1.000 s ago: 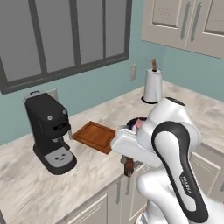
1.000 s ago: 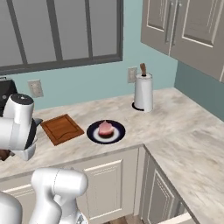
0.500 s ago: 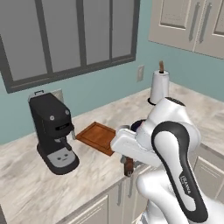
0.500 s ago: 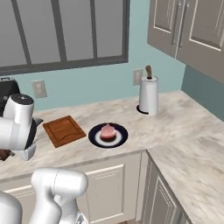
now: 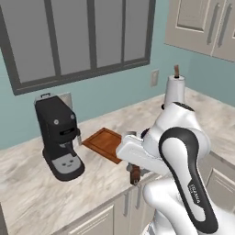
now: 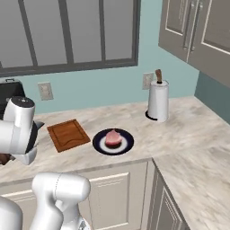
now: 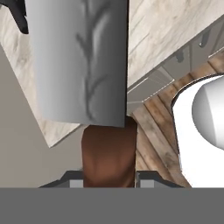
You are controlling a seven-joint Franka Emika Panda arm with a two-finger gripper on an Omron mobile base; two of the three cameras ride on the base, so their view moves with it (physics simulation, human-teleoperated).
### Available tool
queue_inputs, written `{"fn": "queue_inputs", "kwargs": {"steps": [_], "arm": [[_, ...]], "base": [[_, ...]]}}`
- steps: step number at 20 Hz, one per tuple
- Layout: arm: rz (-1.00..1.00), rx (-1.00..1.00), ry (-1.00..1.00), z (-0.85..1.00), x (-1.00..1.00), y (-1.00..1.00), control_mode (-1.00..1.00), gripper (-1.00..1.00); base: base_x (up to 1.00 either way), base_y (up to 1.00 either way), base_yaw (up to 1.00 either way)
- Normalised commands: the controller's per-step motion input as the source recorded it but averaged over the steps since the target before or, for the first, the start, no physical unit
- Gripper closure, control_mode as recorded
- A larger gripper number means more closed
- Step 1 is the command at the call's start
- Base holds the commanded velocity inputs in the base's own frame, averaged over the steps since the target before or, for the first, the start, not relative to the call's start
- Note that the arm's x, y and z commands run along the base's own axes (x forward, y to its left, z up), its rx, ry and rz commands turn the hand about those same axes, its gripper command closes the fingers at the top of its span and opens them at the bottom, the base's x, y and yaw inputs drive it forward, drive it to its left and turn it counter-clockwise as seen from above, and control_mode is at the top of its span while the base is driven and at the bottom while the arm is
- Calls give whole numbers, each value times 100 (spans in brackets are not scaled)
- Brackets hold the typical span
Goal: Pick up the knife from the drawer and place it on the cutting board. Then place the meat from the plate to the cutting board.
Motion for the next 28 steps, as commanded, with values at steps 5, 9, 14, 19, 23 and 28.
{"fn": "queue_inputs", "kwargs": {"steps": [5, 9, 14, 19, 23, 28], "arm": [[0, 0, 0, 0, 0, 0, 100, 100], [0, 0, 0, 0, 0, 0, 100, 100], [0, 0, 0, 0, 0, 0, 100, 100], [0, 0, 0, 0, 0, 0, 100, 100], [0, 0, 0, 0, 0, 0, 100, 100], [0, 0, 0, 0, 0, 0, 100, 100]], "base": [[63, 0, 17], [61, 0, 18], [63, 0, 21], [62, -1, 22], [70, 0, 20], [72, 0, 19]]}}
